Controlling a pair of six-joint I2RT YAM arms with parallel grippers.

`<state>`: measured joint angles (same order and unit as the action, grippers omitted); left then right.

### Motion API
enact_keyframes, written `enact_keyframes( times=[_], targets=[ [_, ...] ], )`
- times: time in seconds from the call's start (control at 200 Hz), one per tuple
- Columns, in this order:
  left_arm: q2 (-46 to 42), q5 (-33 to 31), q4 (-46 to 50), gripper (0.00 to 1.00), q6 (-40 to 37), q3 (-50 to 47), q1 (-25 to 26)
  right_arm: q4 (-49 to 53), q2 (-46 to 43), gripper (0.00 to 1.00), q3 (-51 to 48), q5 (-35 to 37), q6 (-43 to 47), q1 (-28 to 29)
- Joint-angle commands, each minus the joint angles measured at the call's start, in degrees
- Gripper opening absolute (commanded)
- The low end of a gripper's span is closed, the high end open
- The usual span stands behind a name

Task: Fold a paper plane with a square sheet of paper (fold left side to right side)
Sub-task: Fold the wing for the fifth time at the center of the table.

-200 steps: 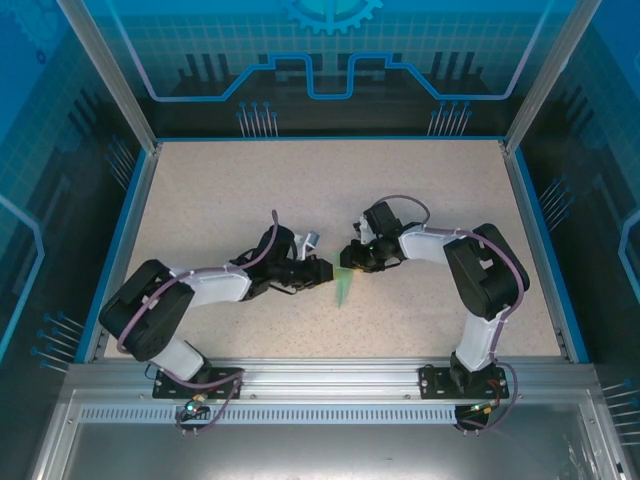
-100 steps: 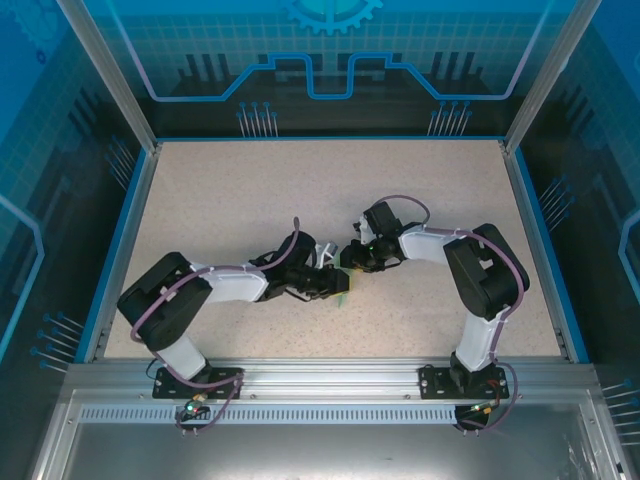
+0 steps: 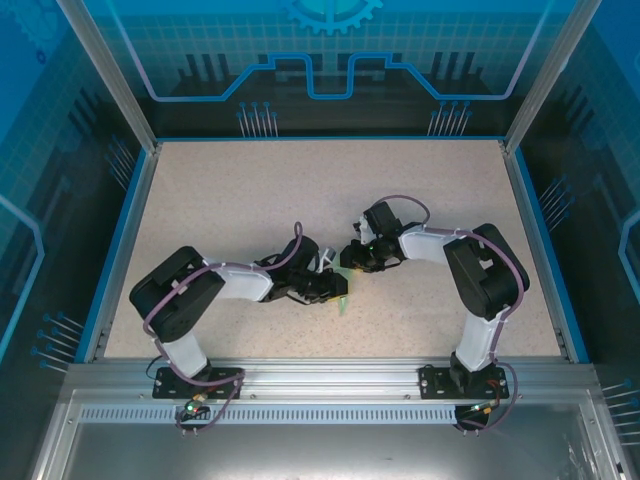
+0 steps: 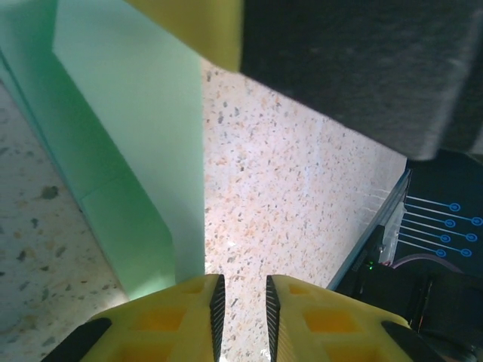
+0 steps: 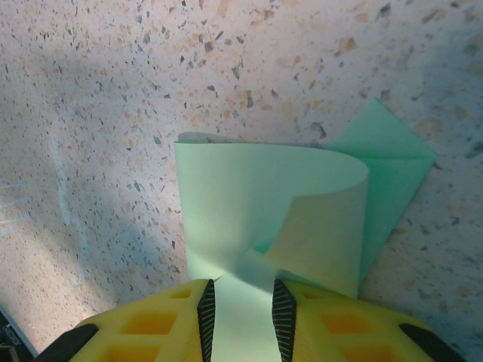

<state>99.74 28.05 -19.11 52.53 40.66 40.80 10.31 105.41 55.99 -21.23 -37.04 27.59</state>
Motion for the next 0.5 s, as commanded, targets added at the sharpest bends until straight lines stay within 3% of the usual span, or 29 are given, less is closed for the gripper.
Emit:
enact_keyframes(
  times=[0.0,0.495],
  targets=[
    [1.3,-1.2,0.8,0.24,0.5,-1.2,0.3,3.9,3.3,0.31,-0.5,2.1,1.0,0.4],
    [3.1,-3.1,3.4,0.23,2.4,-1.9,1.8,1.6,-0.1,0.28,-0.1,1.1,1.4,0.4]
  ],
)
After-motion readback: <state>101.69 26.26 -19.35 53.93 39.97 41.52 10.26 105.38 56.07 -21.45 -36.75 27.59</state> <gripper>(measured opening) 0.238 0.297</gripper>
